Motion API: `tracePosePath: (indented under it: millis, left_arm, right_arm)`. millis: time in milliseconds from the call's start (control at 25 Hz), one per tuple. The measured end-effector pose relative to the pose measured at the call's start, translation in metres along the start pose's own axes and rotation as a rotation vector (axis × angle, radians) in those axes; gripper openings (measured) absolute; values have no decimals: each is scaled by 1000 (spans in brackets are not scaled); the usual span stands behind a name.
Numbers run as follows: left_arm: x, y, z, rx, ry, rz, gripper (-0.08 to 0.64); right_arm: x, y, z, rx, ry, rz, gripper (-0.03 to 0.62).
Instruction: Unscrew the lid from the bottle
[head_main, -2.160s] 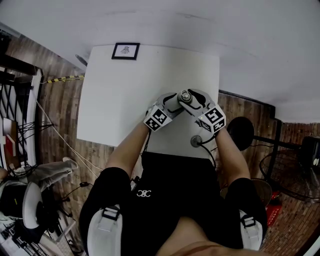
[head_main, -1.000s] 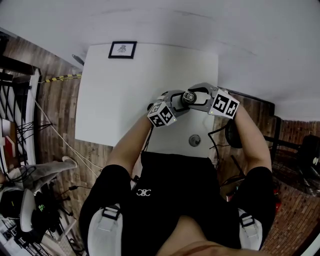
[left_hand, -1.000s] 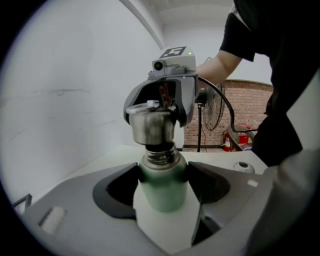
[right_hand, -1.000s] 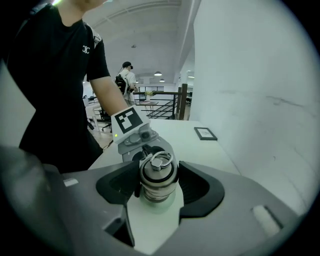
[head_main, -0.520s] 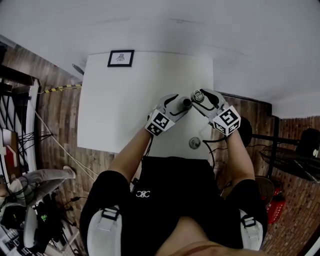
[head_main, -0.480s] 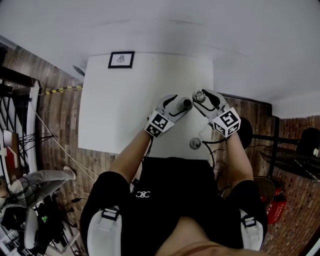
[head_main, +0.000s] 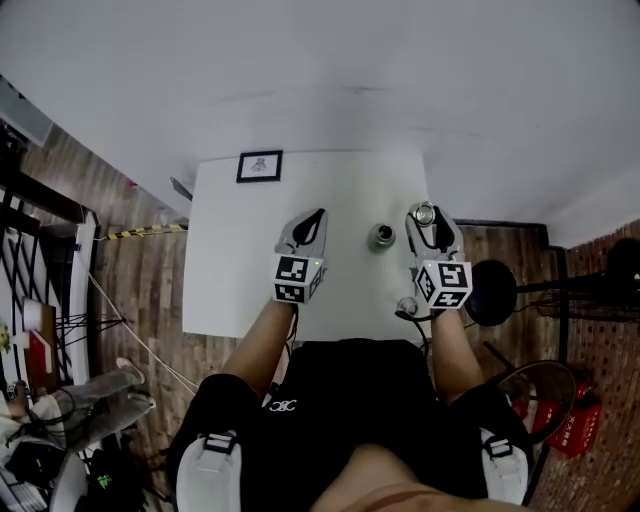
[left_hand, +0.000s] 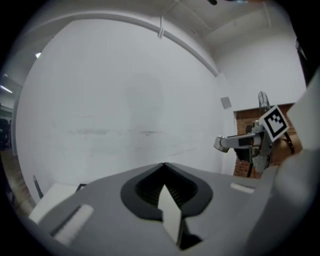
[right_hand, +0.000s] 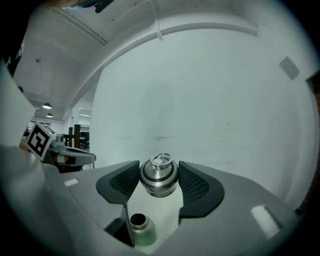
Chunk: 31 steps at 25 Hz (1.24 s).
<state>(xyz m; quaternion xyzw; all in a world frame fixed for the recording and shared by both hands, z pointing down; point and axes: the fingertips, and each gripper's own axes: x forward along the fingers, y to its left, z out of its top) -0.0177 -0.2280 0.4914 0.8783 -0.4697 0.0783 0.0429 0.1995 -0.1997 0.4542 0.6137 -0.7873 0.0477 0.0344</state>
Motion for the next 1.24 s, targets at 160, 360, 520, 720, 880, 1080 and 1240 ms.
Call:
tracePosePath:
  millis: [160, 360, 520, 720, 880, 1080, 1240]
  left_arm:
    - [-25, 10, 28, 52, -40, 47, 54]
    - [-37, 15, 28, 8, -42, 49, 54]
    - [-38, 17, 21, 41, -39, 28, 54]
    - [-37, 12, 22, 43, -44, 25, 54]
    - [-37, 6, 32, 33, -80, 14, 54]
    - [-35, 1, 35, 50, -83, 3, 54]
    - [-33, -5, 34, 76, -86, -10, 54]
  right_arm:
    - [-15, -6, 4, 28, -5, -153, 249]
    - [-36, 4, 0, 10, -30, -206, 249]
    - [-49, 3, 2, 31, -52, -243, 249]
    - [-57, 1, 0, 52, -63, -238, 249]
    - [-61, 1, 6, 66, -84, -231, 249]
    - [-58, 0, 5, 47, -76, -232, 249]
    - [-58, -1, 6, 36, -76, -227, 249]
